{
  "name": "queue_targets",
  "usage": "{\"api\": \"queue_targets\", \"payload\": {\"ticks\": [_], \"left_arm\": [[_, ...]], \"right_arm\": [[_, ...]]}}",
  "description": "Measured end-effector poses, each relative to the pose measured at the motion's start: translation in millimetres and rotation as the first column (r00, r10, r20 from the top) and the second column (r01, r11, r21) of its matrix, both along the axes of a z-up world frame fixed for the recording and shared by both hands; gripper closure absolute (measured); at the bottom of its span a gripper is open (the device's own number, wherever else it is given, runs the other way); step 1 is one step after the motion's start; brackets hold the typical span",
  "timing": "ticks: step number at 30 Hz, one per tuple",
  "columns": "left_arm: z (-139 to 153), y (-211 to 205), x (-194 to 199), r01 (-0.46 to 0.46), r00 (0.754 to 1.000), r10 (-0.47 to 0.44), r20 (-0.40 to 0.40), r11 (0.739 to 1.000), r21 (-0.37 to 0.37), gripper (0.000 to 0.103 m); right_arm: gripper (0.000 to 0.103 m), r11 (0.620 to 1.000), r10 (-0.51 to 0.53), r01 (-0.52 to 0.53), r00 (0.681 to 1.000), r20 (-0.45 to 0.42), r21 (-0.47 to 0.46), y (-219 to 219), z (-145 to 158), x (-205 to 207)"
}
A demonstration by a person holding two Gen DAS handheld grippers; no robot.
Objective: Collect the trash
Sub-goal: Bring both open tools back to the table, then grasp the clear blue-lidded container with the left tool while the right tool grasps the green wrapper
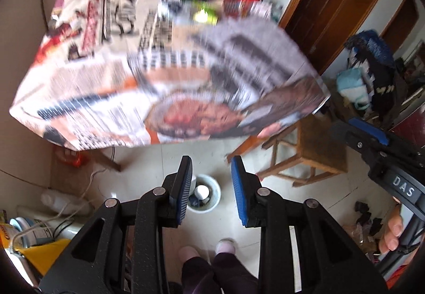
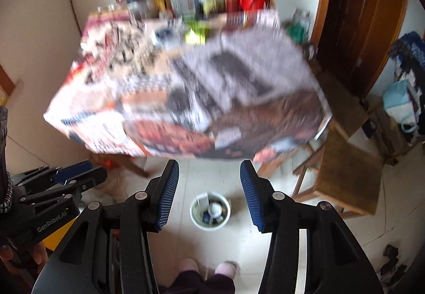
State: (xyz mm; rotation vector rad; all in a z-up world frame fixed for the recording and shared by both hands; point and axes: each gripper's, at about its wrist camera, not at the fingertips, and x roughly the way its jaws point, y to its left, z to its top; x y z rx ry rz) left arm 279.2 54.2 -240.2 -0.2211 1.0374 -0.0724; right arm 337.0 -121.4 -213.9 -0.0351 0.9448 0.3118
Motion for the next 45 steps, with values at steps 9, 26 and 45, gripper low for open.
{"api": "queue_targets", "payload": {"ticks": [9, 26, 45], "left_arm": [[116, 7, -33, 0.019, 0.980, -0.025, 0.197, 0.999, 0.035, 0.066], [164, 10, 4, -0.065, 0.952, 0.032, 0.305, 0.993, 0.097, 0.015], [185, -9, 152, -0.293, 0.911, 0.262, 0.319, 0.955, 0.052, 0.015]], "right_arm": [[0.059, 0.997, -0.065, 0.058, 0.987, 0.145, 0.052, 1, 80, -25], [0.010, 0.995, -0.078, 0.057, 0.955, 0.286, 0.084, -9, 117, 7], [0.010, 0.984, 0.115, -0.149, 0.948, 0.297, 0.094, -33, 138, 150]]}}
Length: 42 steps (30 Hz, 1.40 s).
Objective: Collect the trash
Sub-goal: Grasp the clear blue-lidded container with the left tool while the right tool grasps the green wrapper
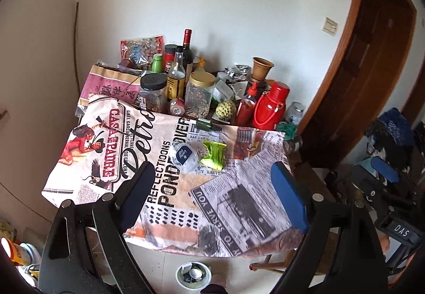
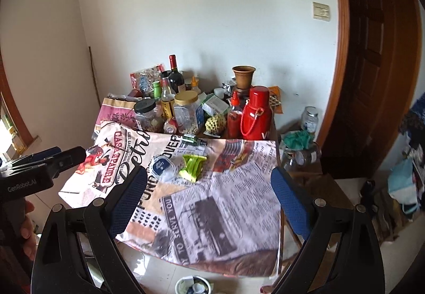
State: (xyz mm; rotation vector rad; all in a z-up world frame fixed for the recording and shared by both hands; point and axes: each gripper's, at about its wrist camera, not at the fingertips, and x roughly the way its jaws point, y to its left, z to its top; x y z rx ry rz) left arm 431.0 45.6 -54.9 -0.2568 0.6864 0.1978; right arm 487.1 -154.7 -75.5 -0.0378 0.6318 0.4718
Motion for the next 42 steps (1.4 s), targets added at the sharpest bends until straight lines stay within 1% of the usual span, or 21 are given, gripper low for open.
{"api": "queue_targets", "payload": {"ticks": [6, 9, 13, 17, 21, 25, 28, 30, 32, 35, 39, 42], "left_arm": [[-17, 11, 29, -0.026, 0.998, 0.026, -0.055, 1.000, -0.001, 0.015], [-28, 25, 46, -0.031, 0.996, 0.030, -0.085, 0.999, -0.018, 0.015], [-42, 52, 70, -0.014, 0.993, 0.011, -0.114, 0.999, -0.031, 0.015], [-53, 89, 98, 0.013, 0.990, -0.019, -0.138, 0.999, -0.042, 0.015], [-68, 124, 127, 0.036, 0.985, -0.048, -0.163, 0.996, -0.079, 0.015], [-97, 150, 160, 0.062, 0.972, -0.088, -0.217, 0.990, -0.127, 0.015], [-122, 162, 179, 0.060, 0.959, -0.098, -0.267, 0.987, -0.149, 0.015], [-139, 169, 188, 0.050, 0.951, -0.100, -0.292, 0.983, -0.175, 0.015], [-158, 175, 199, 0.046, 0.938, -0.116, -0.327, 0.976, -0.215, 0.015], [-177, 179, 208, 0.049, 0.922, -0.138, -0.361, 0.968, -0.245, 0.015], [-196, 182, 213, 0.048, 0.909, -0.154, -0.387, 0.962, -0.271, 0.015], [-209, 179, 214, 0.049, 0.899, -0.174, -0.401, 0.951, -0.304, 0.015]], "right_arm": [[0.010, 1.000, 0.023, -0.023, 0.998, -0.062, 0.000, 11, -15, 36], [0.010, 1.000, 0.017, -0.018, 0.995, -0.095, -0.009, 19, -24, 53], [0.010, 1.000, -0.018, 0.015, 0.991, -0.133, -0.017, 37, -36, 74], [0.010, 0.998, -0.064, 0.059, 0.982, -0.178, -0.030, 60, -49, 95], [0.010, 0.995, -0.097, 0.086, 0.967, -0.237, -0.055, 86, -71, 123], [0.010, 0.991, -0.130, 0.111, 0.940, -0.317, -0.078, 108, -103, 150], [0.010, 0.989, -0.149, 0.141, 0.914, -0.377, -0.049, 115, -123, 167], [0.010, 0.988, -0.152, 0.145, 0.900, -0.408, -0.048, 120, -136, 176], [0.010, 0.987, -0.160, 0.142, 0.892, -0.424, -0.074, 128, -150, 185], [0.010, 0.983, -0.175, 0.132, 0.881, -0.439, -0.128, 140, -175, 197], [0.012, 0.977, -0.177, 0.099, 0.867, -0.466, -0.188, 155, -208, 212], [0.014, 0.976, -0.173, 0.086, 0.864, -0.474, -0.200, 161, -223, 219]]}}
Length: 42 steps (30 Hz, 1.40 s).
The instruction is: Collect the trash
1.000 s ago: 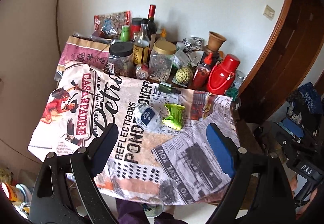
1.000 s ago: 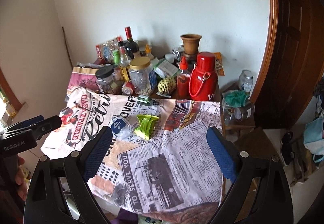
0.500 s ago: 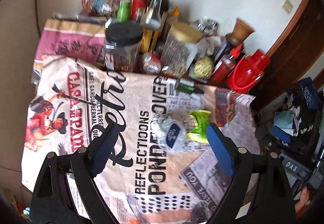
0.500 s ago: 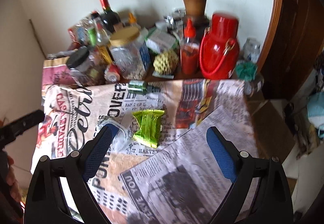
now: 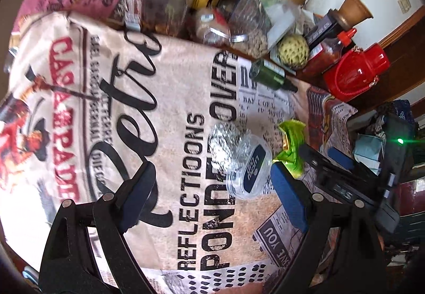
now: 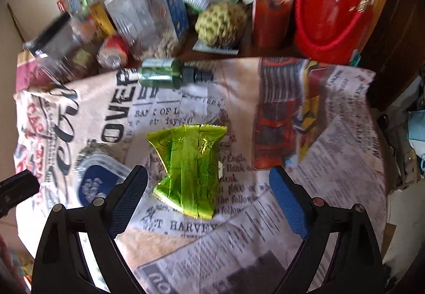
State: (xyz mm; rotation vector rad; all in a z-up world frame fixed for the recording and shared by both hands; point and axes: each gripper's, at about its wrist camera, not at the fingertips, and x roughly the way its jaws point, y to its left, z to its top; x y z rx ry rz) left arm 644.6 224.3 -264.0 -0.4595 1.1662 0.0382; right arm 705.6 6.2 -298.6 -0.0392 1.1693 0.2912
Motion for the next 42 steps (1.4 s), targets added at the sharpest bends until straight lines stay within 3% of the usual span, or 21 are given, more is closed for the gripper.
{"api": "queue_targets", "payload": {"ticks": [5, 10, 14, 20, 26, 35, 42], "left_arm": [[-20, -10, 1, 0.016, 0.999, -0.018, -0.027, 0.997, -0.073, 0.020], [-34, -26, 8, 0.063, 0.997, -0.066, -0.048, 0.997, -0.046, 0.038], [-41, -32, 13, 0.074, 0.996, -0.078, -0.041, 0.993, -0.095, 0.048], [-46, -44, 21, 0.080, 0.994, -0.085, -0.062, 0.994, -0.072, 0.071], [-28, -55, 14, 0.096, 0.995, -0.098, -0.021, 0.991, -0.091, 0.087], [34, -106, 5, 0.177, 0.979, -0.177, 0.103, 0.984, 0.006, 0.092], [99, -149, -27, 0.163, 0.955, -0.189, 0.229, 0.979, 0.126, 0.094]], "right_arm": [[0.036, 0.999, 0.034, -0.033, 0.999, -0.041, 0.014, 5, -18, 5], [0.059, 0.997, 0.061, -0.060, 0.997, -0.042, 0.038, 1, -20, 0], [0.073, 0.996, 0.066, -0.064, 0.997, -0.044, 0.054, -8, -16, -8], [0.075, 0.998, 0.035, -0.033, 0.999, -0.033, 0.053, -30, -2, -25], [0.075, 0.997, -0.009, 0.009, 1.000, -0.006, 0.071, -62, 23, -43], [0.075, 0.995, -0.021, 0.012, 0.996, 0.090, 0.096, -90, 71, -61], [0.075, 0.987, -0.055, 0.028, 0.985, 0.166, 0.161, -134, 115, -97]]}}
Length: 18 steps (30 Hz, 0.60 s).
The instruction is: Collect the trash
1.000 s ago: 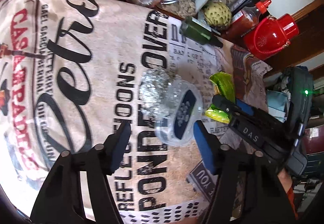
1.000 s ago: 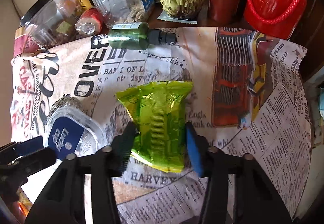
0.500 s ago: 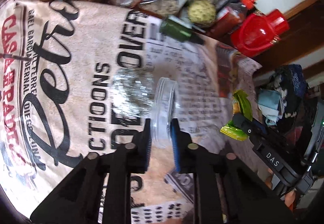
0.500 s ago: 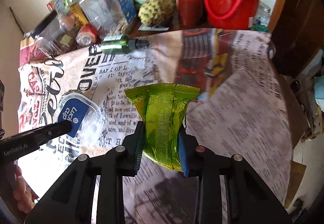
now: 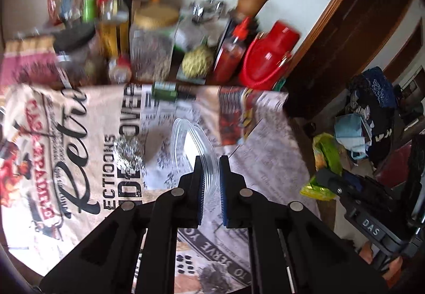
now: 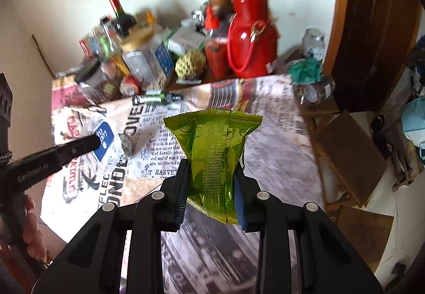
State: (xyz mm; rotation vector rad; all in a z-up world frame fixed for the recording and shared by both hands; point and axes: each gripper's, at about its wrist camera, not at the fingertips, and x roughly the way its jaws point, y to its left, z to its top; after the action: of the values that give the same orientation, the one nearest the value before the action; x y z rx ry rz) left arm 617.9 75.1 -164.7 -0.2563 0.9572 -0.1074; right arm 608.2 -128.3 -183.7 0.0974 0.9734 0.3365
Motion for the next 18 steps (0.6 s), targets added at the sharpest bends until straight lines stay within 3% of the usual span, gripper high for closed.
{"api": "queue_targets", "payload": {"ticks": [5, 8, 13, 18], "left_arm": [[46, -30, -42, -0.046, 0.991, 0.038, 0.128, 0.997, 0.061, 0.094], [66, -45, -72, -0.084, 0.979, 0.072, 0.188, 0.995, 0.054, 0.094], [96, -65, -120, -0.130, 0.958, 0.111, 0.263, 0.990, 0.056, 0.094], [121, -78, -168, -0.160, 0.936, 0.117, 0.332, 0.981, 0.106, 0.094]], "right_arm": [[0.075, 1.000, 0.026, -0.027, 0.996, 0.082, 0.014, -27, 27, -28], [0.075, 0.998, 0.067, -0.069, 0.989, 0.133, 0.010, -37, 42, -45], [0.075, 0.991, 0.127, -0.133, 0.974, 0.187, 0.023, -50, 61, -66], [0.075, 0.985, 0.150, -0.166, 0.961, 0.231, 0.050, -54, 77, -90]]}}
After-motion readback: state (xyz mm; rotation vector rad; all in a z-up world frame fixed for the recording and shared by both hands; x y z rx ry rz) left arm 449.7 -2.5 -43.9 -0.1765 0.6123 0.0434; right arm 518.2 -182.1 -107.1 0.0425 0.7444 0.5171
